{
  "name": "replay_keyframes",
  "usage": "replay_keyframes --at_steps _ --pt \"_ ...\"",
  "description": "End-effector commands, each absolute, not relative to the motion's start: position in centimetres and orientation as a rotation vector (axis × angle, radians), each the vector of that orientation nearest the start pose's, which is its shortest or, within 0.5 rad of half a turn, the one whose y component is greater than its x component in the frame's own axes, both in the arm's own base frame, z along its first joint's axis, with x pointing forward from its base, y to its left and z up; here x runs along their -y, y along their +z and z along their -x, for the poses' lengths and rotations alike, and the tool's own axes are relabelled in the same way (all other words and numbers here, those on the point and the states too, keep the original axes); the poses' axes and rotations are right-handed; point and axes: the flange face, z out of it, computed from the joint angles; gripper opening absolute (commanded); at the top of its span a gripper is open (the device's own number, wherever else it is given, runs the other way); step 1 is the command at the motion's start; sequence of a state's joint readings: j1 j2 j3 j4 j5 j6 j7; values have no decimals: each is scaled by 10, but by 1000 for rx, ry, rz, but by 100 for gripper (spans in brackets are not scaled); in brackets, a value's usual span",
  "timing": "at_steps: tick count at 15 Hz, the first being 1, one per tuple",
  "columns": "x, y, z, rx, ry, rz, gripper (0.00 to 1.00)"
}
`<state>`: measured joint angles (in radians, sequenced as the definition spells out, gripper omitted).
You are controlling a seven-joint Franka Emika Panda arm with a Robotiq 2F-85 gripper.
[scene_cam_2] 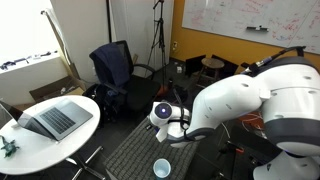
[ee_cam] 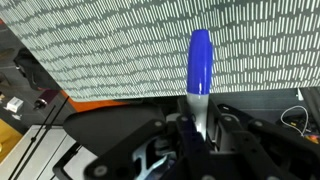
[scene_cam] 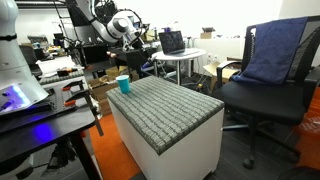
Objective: Pick up the pen from the table and put it in the light blue cup.
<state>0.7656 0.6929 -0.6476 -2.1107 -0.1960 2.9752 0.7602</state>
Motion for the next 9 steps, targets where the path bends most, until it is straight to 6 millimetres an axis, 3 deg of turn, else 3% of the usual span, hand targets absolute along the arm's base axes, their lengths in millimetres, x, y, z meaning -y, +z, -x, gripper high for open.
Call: replay_keyframes --at_steps 1,9 --pt "-115 185 -581 -411 -907 3308 5" --pt "-176 189 -535 -379 -1071 3341 5"
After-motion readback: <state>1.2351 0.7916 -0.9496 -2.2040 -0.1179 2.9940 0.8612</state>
